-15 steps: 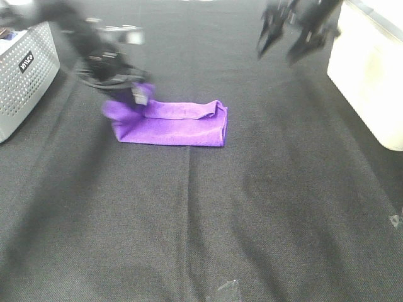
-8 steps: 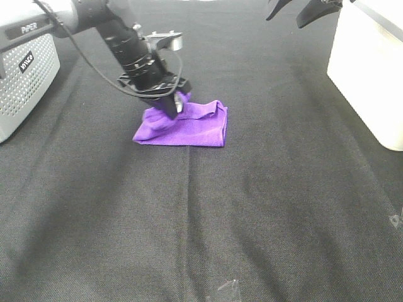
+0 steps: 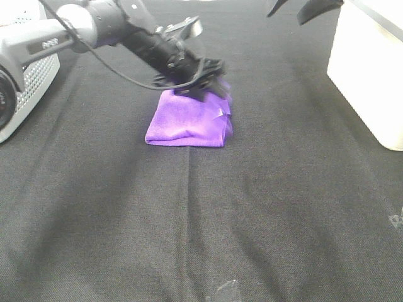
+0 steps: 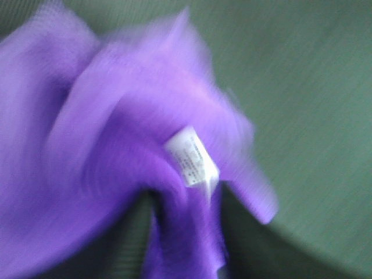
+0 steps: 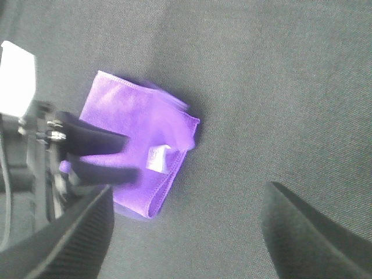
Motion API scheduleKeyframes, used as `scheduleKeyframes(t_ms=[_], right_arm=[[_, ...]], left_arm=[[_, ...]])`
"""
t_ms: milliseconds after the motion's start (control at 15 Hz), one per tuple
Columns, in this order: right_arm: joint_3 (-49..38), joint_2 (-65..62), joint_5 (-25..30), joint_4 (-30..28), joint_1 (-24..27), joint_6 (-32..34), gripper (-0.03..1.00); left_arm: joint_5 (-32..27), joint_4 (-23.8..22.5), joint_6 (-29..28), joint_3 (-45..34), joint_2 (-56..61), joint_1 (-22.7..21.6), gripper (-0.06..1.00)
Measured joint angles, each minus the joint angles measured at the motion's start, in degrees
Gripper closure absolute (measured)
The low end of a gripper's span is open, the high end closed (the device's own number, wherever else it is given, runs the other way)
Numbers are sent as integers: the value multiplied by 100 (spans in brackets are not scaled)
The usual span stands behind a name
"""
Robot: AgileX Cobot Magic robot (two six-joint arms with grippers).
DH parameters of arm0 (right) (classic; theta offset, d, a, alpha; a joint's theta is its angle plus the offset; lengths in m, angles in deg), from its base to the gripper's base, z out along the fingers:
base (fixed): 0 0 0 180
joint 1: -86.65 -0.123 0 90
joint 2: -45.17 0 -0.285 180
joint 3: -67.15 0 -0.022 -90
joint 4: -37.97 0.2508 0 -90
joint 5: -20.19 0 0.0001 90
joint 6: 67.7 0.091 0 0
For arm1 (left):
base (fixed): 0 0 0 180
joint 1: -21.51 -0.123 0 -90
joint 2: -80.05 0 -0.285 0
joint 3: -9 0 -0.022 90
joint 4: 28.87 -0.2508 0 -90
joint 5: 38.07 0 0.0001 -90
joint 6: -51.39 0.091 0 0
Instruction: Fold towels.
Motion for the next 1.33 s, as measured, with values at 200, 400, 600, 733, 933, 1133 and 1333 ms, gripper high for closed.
scheduleKeyframes(t_ms=[200,400,600,733,933,1133,1333], right_arm=[[0,-115,6,29,0,0,27],[0,-223,6,29,0,0,27],[-6,-464,11,-264,0,-17,27],[-212,-779,11,-653,0,-52,27],[-968,-1421,11,-1364,0,189,27],[-1656,-1994,11,-1644,92,487,27],[-2406,-2670,11,-1461,453,596,27]], left_arm=[[-6,155,430,0,160,17,41],[-172,-693,458,0,613,17,38],[-1049,-2384,-338,0,1020,-23,24],[-1644,-3529,-928,0,1324,-92,20],[-1902,-4011,-1409,0,1805,-625,20],[-1914,-4005,-1518,-115,2555,-1713,20],[-1914,-3804,-1152,-1163,3575,-2762,20]])
